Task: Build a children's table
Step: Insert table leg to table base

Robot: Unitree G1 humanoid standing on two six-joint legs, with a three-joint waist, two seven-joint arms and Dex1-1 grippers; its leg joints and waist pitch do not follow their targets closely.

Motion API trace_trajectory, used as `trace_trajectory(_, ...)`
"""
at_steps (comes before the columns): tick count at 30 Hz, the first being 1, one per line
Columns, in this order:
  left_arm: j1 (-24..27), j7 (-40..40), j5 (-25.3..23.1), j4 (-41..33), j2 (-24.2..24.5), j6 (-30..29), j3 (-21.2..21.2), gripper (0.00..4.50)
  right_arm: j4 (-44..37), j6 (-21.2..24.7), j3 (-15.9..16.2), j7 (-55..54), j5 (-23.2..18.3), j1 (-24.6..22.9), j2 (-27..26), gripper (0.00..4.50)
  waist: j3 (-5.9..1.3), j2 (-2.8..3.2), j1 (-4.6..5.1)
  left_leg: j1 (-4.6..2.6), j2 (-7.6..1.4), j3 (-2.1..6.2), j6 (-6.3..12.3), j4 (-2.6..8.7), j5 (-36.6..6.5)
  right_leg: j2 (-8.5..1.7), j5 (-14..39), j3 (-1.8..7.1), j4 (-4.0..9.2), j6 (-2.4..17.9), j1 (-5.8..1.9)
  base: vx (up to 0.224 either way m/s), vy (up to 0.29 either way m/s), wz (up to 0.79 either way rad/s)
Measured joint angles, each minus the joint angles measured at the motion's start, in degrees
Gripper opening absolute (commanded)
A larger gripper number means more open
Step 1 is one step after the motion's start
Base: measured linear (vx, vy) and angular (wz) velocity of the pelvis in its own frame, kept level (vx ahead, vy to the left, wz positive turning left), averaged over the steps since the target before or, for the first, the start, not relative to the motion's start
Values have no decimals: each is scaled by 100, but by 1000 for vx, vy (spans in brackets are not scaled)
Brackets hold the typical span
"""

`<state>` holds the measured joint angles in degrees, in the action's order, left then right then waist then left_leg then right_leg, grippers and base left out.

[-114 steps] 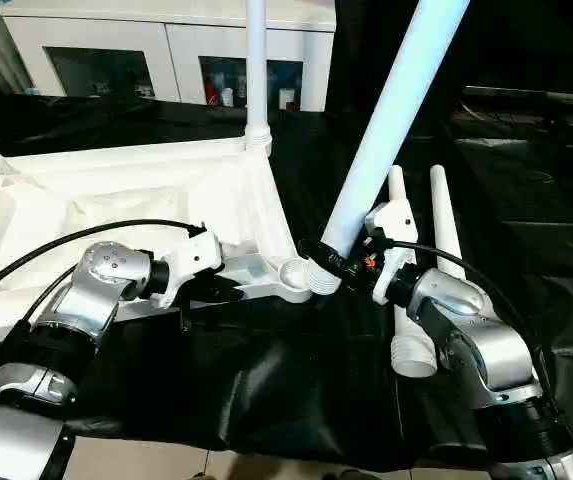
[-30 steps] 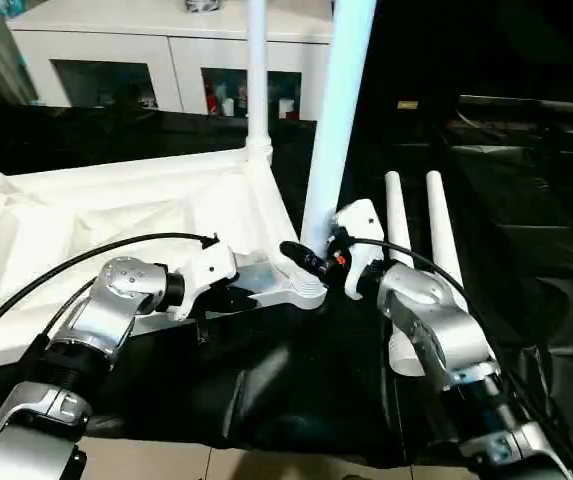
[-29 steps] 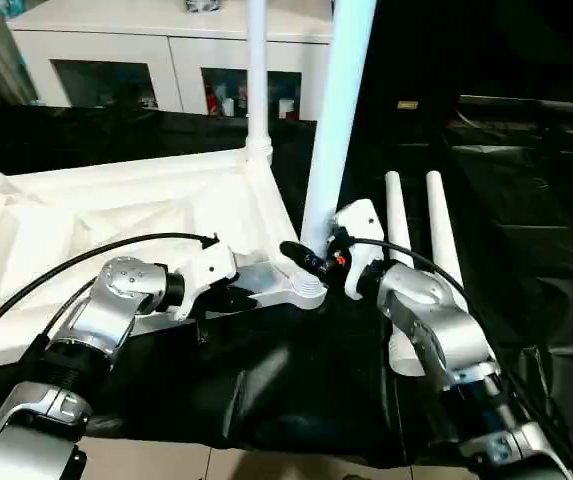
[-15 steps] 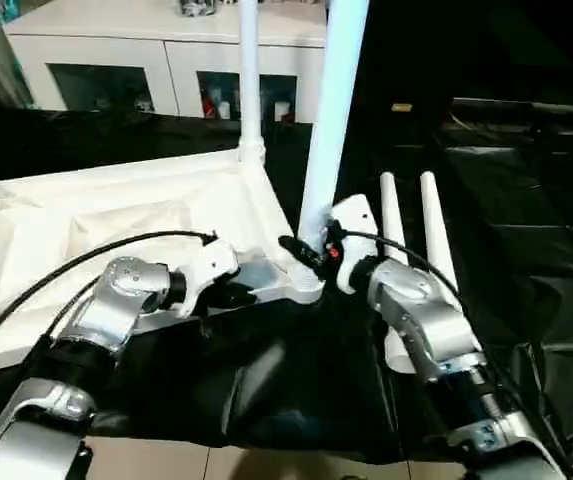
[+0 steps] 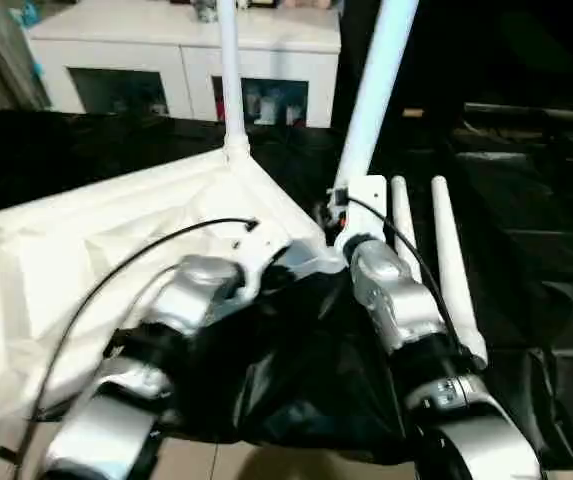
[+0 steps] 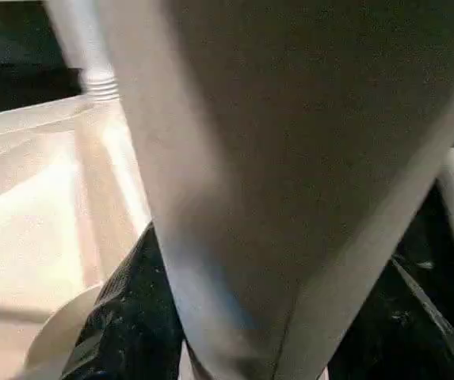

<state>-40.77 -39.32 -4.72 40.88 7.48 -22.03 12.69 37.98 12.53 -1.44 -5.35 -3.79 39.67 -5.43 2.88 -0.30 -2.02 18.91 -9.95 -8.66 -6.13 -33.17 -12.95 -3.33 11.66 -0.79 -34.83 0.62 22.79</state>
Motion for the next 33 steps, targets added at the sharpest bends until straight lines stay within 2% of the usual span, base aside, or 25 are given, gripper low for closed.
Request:
trace_trajectory(14,-78,178,-5,65,-101,-149,-60,0,563,-213,-132,-101,145,328,-50,184,-27,-36,12,7,0,2,15,36,9,0,11,-7,17,-19,8,0,0,0)
trace_trajectory(19,-73,178,-6,51,-83,-151,-59,0,653,-246,-201,-42,146,379,-60,184,-39,-53,19,11,7,0,14,117,9,2,12,-12,104,-20,7,0,0,0)
trace_trajectory(26,93,-45,-15,-224,148,-105,8,0,706,-340,-221,431,143,416,-52,184,-52,-75,56,8,4,-1,14,127,9,5,11,-15,104,-19,18,0,0,0)
trace_trajectory(33,476,-908,-28,-871,866,306,248,0,-36,-203,325,2019,102,14,425,184,-55,-75,163,6,-29,1,12,144,11,26,-44,-38,75,-3,33,16,-6,0)
